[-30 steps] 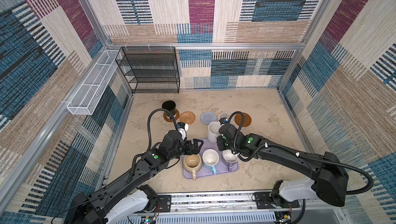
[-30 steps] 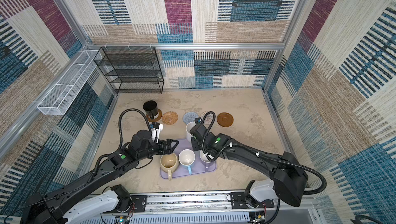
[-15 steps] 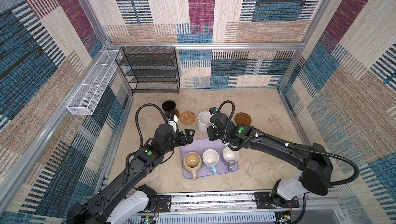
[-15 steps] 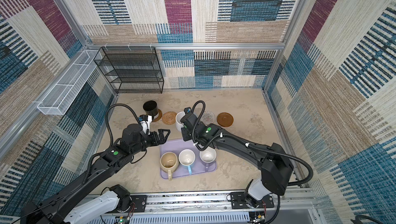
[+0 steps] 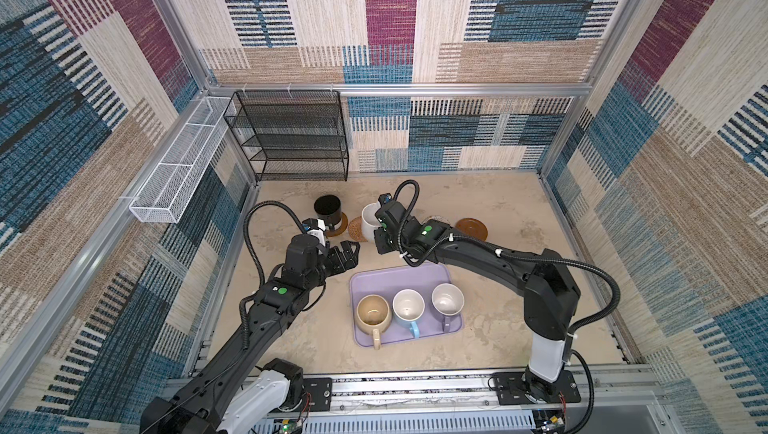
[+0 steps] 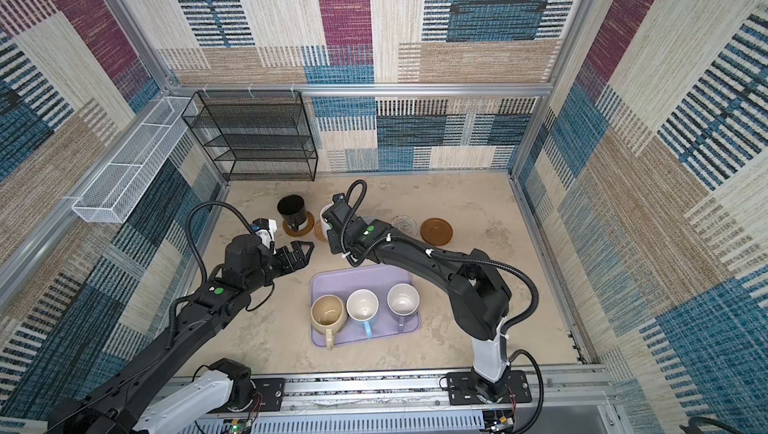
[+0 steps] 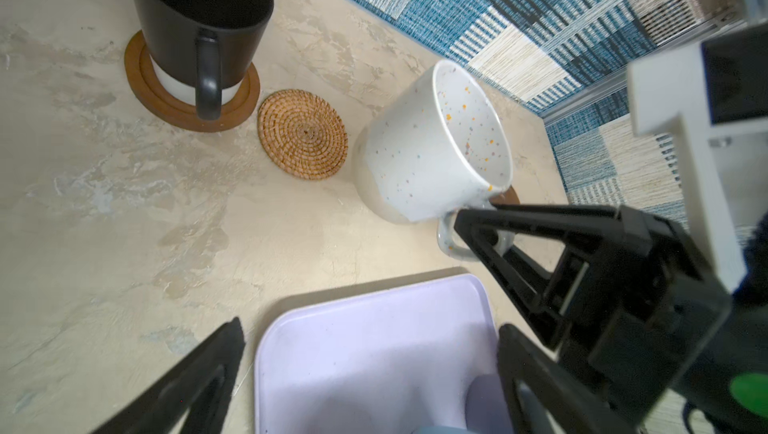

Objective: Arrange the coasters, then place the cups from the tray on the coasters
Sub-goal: 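Lower the speckled mug onto the wicker coaster with the right gripper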

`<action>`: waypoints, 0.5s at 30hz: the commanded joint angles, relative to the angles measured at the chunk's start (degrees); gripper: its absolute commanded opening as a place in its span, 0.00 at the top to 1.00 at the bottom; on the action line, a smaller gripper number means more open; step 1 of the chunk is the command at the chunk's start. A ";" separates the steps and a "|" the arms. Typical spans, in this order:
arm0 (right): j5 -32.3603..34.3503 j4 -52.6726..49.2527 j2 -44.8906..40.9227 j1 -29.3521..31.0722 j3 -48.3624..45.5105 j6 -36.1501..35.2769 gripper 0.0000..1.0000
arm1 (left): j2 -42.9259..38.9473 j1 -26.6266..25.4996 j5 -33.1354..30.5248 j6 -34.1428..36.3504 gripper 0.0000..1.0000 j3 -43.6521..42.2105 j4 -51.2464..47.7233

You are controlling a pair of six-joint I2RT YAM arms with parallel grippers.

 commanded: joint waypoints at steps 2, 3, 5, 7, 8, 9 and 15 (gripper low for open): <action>2.53 3.56 4.67 -0.26 5.56 2.42 1.00 | 1.00 1.07 -0.35 0.24 0.06 0.04 2.50; 2.47 3.51 5.72 -0.35 6.55 2.64 1.00 | 1.10 1.54 -0.37 0.30 0.08 -0.19 2.75; 2.64 3.60 7.85 -0.44 8.46 3.31 1.00 | 1.12 2.69 0.37 -0.24 0.09 -0.99 3.50; 3.30 3.68 9.73 -0.52 10.13 4.06 1.00 | 1.11 3.76 1.15 -0.80 0.09 -1.96 4.42; 3.89 3.57 10.69 -0.54 11.22 4.57 1.00 | 1.04 4.25 1.44 -0.84 0.09 -2.28 4.57; 4.63 2.94 11.90 -0.54 12.45 4.99 1.00 | 1.13 4.54 1.56 -0.90 0.09 -2.44 4.51; 5.23 0.84 17.98 -0.62 19.23 6.28 1.00 | 1.14 4.94 0.69 -0.57 0.09 -3.50 4.32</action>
